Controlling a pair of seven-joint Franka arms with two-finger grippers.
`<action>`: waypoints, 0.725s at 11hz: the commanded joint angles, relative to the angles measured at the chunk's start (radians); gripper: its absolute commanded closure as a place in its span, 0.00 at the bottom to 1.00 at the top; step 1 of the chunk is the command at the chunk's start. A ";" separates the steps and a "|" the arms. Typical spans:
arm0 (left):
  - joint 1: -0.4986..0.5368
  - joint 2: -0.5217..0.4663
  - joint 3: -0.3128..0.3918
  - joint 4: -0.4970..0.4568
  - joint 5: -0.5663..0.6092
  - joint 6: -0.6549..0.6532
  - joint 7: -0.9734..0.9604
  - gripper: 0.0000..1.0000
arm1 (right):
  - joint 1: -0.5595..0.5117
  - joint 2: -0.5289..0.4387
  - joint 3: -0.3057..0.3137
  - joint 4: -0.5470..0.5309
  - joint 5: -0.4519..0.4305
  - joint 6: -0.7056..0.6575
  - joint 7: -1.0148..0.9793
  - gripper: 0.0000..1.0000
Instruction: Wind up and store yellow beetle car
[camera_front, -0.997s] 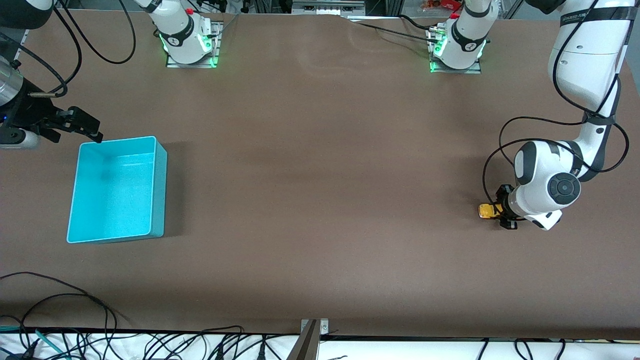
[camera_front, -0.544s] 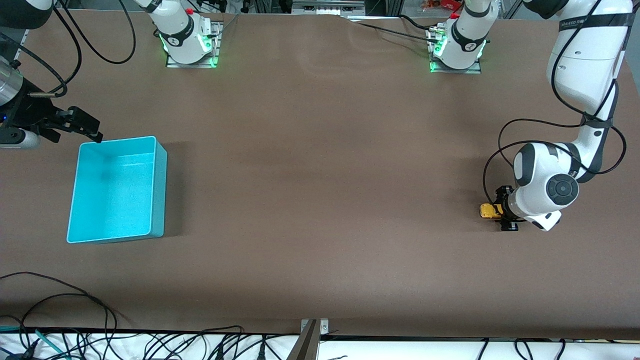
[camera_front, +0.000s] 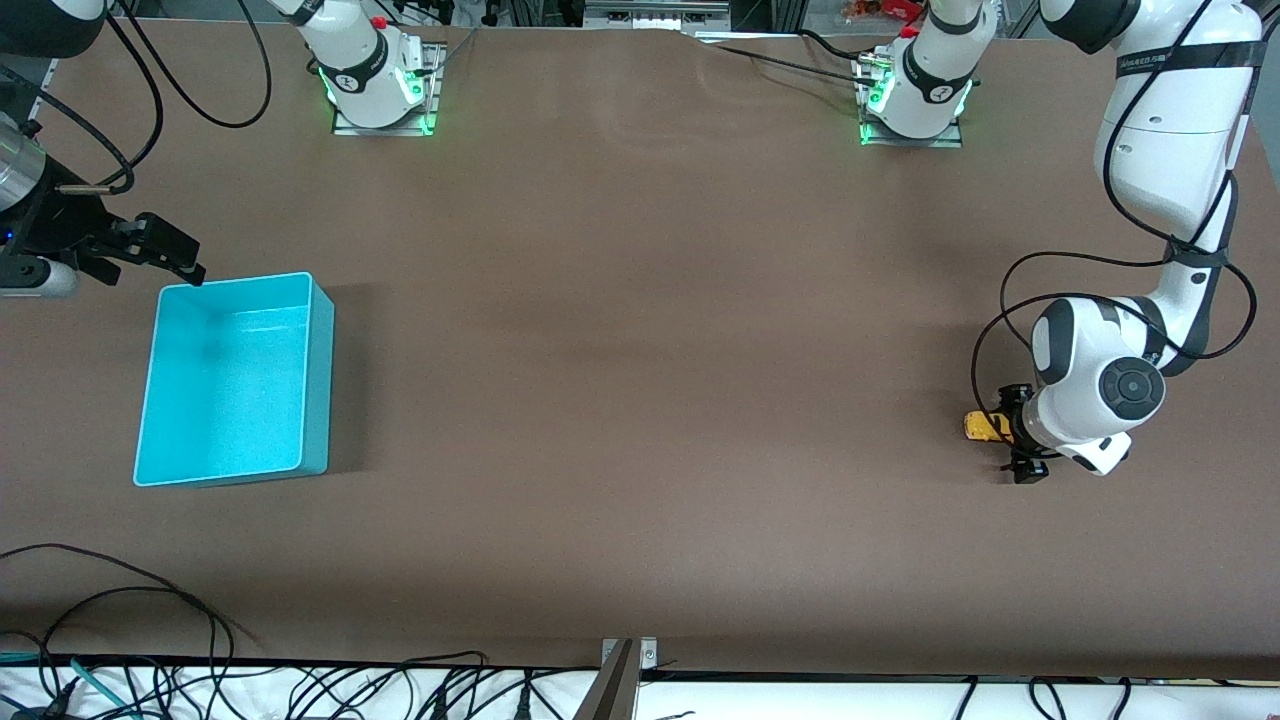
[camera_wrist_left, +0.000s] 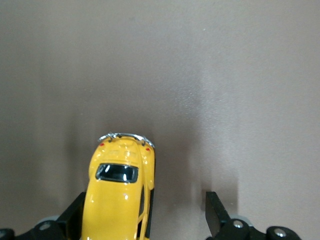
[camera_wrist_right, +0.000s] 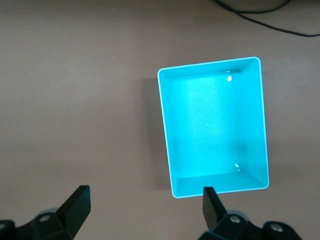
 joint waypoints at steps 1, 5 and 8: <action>0.003 -0.033 0.000 0.020 0.021 -0.060 0.004 0.00 | 0.000 0.002 0.001 0.018 -0.014 -0.020 -0.004 0.00; 0.003 -0.053 0.002 0.020 0.018 -0.130 0.010 0.00 | 0.000 0.004 0.001 0.018 -0.014 -0.020 -0.004 0.00; -0.002 -0.053 0.000 0.020 0.018 -0.147 0.007 0.00 | 0.000 0.004 0.001 0.017 -0.014 -0.020 -0.004 0.00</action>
